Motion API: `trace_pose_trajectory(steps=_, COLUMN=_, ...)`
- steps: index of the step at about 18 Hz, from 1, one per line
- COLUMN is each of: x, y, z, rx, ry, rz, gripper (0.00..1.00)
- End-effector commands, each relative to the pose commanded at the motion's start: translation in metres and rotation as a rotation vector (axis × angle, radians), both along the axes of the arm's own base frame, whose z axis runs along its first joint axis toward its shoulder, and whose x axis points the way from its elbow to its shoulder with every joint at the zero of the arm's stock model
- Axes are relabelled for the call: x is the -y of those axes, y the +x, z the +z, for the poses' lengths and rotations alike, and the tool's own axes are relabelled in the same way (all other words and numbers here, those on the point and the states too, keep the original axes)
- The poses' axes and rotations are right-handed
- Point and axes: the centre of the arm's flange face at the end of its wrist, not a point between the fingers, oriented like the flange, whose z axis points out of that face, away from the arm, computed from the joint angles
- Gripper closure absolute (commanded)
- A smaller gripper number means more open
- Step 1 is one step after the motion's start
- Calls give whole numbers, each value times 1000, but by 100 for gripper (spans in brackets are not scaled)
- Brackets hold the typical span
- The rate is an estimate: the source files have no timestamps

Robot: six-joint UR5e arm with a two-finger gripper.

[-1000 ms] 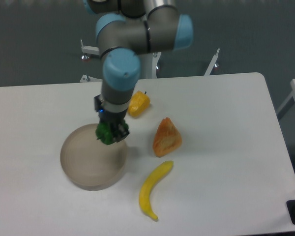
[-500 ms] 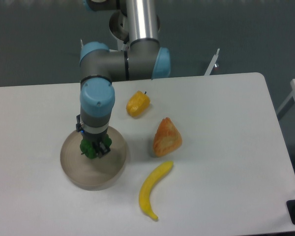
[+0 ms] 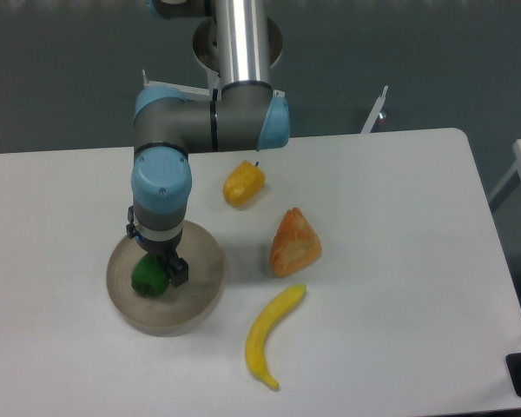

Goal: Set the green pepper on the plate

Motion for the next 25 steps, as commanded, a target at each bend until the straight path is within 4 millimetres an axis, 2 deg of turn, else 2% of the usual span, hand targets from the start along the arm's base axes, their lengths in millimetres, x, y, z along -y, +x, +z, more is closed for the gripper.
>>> trace_pose_trajectory(steps=1, x=10, y=-28, z=16, rx=-32, ry=13, rz=38, gripper=0)
trace_pose_trajectory(steps=7, x=53, y=-111, z=53, rx=-216, ry=-24, rz=24, gripper=0)
trace_pose_trajectory(steps=10, x=64, y=-140, z=52, rx=-216, ry=-32, rz=42, gripper=0)
trace_pose_trajectory(steps=13, x=81, y=-171, z=45, rx=-205, ry=-61, rz=-59, gripper=0)
trace_pose_trajectory(steps=18, x=103, y=-214, z=35, rx=-180, ry=-84, rz=-126, gripper=0)
trace_pose_trajectory(steps=21, x=114, y=-229, z=31, rx=-168, ry=-104, rz=-221, gripper=0)
trace_pose_trajectory(steps=23, x=124, y=-247, z=30, rx=-154, ry=-101, rz=-214, gripper=0)
trace_pose_trajectory(steps=25, x=127, y=-253, z=29, rx=-135, ry=-85, rz=-206, gripper=0)
